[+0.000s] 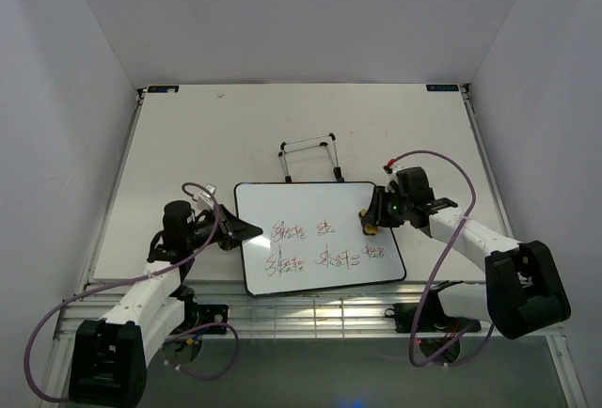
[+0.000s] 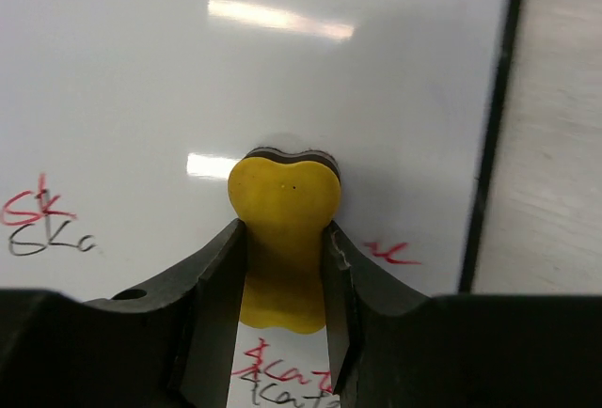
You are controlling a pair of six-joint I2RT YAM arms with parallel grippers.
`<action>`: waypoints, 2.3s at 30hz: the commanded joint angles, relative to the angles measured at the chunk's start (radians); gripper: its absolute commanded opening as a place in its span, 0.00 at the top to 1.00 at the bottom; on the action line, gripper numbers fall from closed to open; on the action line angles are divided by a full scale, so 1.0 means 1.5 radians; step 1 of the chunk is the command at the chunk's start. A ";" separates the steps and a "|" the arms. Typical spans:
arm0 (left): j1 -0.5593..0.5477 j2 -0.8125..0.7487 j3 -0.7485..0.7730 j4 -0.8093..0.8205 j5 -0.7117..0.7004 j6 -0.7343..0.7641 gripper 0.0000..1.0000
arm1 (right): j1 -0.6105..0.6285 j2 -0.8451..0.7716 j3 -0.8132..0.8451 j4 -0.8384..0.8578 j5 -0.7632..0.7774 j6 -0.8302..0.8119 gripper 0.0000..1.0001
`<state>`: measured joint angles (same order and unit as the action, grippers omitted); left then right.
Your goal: Erase the whiteboard
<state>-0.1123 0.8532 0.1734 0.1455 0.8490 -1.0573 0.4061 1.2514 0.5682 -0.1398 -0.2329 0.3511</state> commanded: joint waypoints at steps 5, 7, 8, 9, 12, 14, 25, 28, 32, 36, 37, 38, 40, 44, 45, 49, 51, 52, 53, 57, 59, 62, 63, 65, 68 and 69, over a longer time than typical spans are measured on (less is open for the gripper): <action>0.046 -0.001 0.042 -0.017 -0.170 0.063 1.00 | -0.093 0.029 -0.018 -0.138 0.089 -0.022 0.77; 0.049 0.001 0.041 -0.018 -0.170 0.064 1.00 | -0.103 0.043 -0.007 -0.143 0.105 -0.022 0.78; 0.051 0.001 0.039 -0.018 -0.167 0.064 1.00 | -0.104 0.047 -0.006 -0.143 0.105 -0.022 0.78; 0.052 0.001 0.039 -0.017 -0.166 0.065 1.00 | -0.104 0.050 -0.004 -0.139 0.102 -0.025 0.78; 0.051 0.005 0.031 -0.003 -0.153 0.060 1.00 | -0.103 0.049 -0.013 -0.109 0.020 -0.046 0.78; 0.051 0.009 0.028 0.000 -0.149 0.060 1.00 | -0.100 0.042 -0.020 -0.090 -0.032 -0.060 0.78; 0.050 0.036 0.033 0.008 -0.111 0.077 1.00 | 0.102 0.046 -0.009 0.067 -0.138 0.024 0.79; 0.050 0.035 0.032 0.008 -0.109 0.077 1.00 | 0.155 0.071 0.021 0.068 -0.115 0.045 0.79; 0.050 0.029 0.031 0.007 -0.108 0.078 1.00 | 0.145 0.094 0.055 -0.009 -0.023 0.021 0.79; 0.050 0.028 0.031 0.003 -0.105 0.083 1.00 | 0.077 0.097 0.038 -0.053 0.012 0.001 0.79; 0.050 0.027 0.032 0.001 -0.104 0.084 1.00 | 0.065 0.093 0.031 -0.054 0.012 -0.003 0.79; 0.050 0.027 0.032 0.000 -0.103 0.085 1.00 | 0.057 0.089 0.029 -0.057 0.016 -0.012 0.79; 0.050 0.024 0.032 -0.002 -0.104 0.087 1.00 | 0.058 0.084 0.033 -0.072 0.030 -0.020 0.80; 0.050 0.026 0.033 -0.002 -0.102 0.086 1.00 | 0.113 0.069 0.037 -0.042 0.004 -0.023 0.80; 0.051 0.026 0.033 -0.002 -0.102 0.085 1.00 | 0.129 0.068 0.041 -0.037 0.000 -0.022 0.80; 0.050 0.024 0.036 -0.004 -0.101 0.084 1.00 | 0.208 0.081 0.078 -0.032 0.028 -0.001 0.80; 0.050 0.024 0.038 -0.005 -0.101 0.085 1.00 | 0.251 0.093 0.107 -0.036 0.046 0.013 0.80; 0.050 0.024 0.038 -0.006 -0.101 0.086 1.00 | 0.266 0.097 0.116 -0.037 0.050 0.016 0.80; 0.050 0.023 0.038 -0.006 -0.101 0.085 1.00 | 0.296 0.108 0.138 -0.042 0.056 0.022 0.80; 0.050 0.023 0.039 -0.006 -0.100 0.084 1.00 | 0.353 0.144 0.187 -0.048 0.075 0.027 0.80; 0.050 0.021 0.040 -0.007 -0.098 0.083 1.00 | 0.358 0.169 0.194 -0.051 0.083 0.027 0.80; 0.050 0.014 0.041 -0.008 -0.096 0.083 1.00 | 0.357 0.187 0.198 -0.072 0.123 0.020 0.80; 0.050 0.011 0.041 -0.009 -0.096 0.083 1.00 | 0.357 0.189 0.200 -0.090 0.137 0.017 0.80; 0.050 0.012 0.040 -0.009 -0.092 0.082 1.00 | 0.357 0.197 0.204 -0.109 0.186 0.014 0.80; 0.050 0.011 0.041 -0.009 -0.088 0.081 1.00 | 0.349 0.199 0.212 -0.151 0.233 0.014 0.80; 0.050 0.010 0.041 -0.009 -0.087 0.080 1.00 | 0.343 0.197 0.210 -0.158 0.235 0.015 0.80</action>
<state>-0.0467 0.8932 0.1967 0.1131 0.8867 -1.0012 0.9264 1.4746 0.9161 -0.2237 -0.0174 0.3779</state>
